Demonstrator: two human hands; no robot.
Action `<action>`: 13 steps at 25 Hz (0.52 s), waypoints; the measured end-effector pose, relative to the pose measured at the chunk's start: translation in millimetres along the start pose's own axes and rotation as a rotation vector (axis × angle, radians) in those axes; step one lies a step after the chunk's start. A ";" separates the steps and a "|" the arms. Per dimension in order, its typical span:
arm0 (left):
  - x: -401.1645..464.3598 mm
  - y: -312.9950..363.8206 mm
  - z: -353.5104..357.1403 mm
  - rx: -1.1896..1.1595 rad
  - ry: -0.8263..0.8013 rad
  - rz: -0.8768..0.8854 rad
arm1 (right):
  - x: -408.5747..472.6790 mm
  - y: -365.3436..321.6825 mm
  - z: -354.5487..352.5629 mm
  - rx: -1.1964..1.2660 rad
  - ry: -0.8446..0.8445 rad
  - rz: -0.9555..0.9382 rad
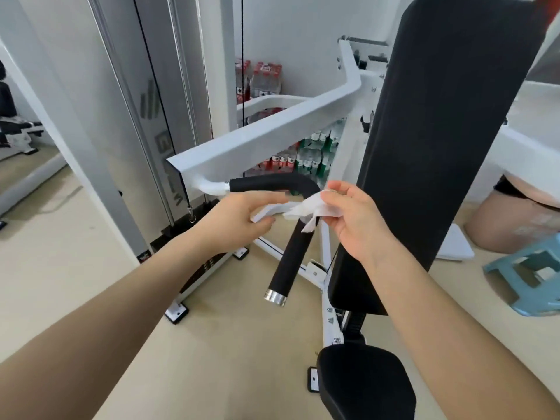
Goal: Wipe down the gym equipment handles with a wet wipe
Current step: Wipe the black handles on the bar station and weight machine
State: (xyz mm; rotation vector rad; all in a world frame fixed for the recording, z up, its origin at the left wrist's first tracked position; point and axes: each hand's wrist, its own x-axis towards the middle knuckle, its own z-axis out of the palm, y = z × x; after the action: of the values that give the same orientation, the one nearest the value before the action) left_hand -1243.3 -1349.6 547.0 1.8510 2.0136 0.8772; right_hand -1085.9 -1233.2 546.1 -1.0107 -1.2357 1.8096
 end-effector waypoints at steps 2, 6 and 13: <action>20.1 -25.5 -18.9 0.130 0.071 0.014 | 13.5 -5.8 26.8 -0.154 0.098 -0.221; 63.9 -80.3 -46.0 0.520 -0.013 0.007 | 35.0 0.7 84.1 -0.979 0.157 -0.964; 91.3 -124.8 -63.9 0.714 -0.362 0.230 | 65.7 14.8 126.9 -1.416 -0.247 -0.484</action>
State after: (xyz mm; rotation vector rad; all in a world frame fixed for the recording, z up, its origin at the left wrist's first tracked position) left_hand -1394.1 -1277.3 541.3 2.4074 2.0413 -0.1950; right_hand -1229.5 -1229.7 548.4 -0.9693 -2.7167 0.4916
